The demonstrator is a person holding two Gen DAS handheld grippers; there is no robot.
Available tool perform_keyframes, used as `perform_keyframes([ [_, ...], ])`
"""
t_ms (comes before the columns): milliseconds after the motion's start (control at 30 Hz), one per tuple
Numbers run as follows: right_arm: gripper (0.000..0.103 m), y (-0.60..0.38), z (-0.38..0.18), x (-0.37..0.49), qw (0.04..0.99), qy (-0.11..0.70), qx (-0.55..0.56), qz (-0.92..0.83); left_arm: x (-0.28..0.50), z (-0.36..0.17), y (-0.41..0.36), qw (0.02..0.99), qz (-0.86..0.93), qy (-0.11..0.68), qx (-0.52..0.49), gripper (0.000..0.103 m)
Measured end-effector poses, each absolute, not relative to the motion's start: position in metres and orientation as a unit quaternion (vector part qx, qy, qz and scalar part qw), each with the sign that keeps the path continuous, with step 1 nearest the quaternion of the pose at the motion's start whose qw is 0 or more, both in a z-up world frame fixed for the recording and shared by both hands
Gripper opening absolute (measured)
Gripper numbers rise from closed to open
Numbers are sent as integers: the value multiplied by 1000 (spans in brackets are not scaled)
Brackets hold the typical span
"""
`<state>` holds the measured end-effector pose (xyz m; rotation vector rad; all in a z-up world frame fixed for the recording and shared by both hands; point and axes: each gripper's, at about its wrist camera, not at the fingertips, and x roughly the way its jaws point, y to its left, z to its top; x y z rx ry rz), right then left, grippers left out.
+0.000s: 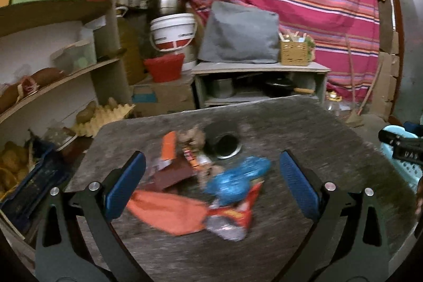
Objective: Collect trash
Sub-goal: 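Move both open tools back over the trash pile on the table, then grasp the orange plastic bag with the left tool and lift it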
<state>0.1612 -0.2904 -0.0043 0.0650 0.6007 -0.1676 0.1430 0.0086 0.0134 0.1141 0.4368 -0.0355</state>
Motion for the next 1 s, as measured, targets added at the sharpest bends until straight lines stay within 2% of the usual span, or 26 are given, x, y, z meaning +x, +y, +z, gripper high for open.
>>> perform_keyframes([
  [567, 96, -225, -21, 193, 944, 316, 3, -91, 165, -28, 120, 960, 42, 275, 1, 98],
  [867, 98, -210, -34, 210, 934, 346, 21, -87, 196, -66, 131, 940, 27, 339, -12, 97],
  [933, 98, -205, -37, 214, 932, 355, 22, -75, 205, -74, 125, 937, 28, 349, 3, 95],
  [1000, 98, -201, -40, 216, 930, 362, 33, -55, 214, -81, 121, 930, 19, 367, 11, 86],
])
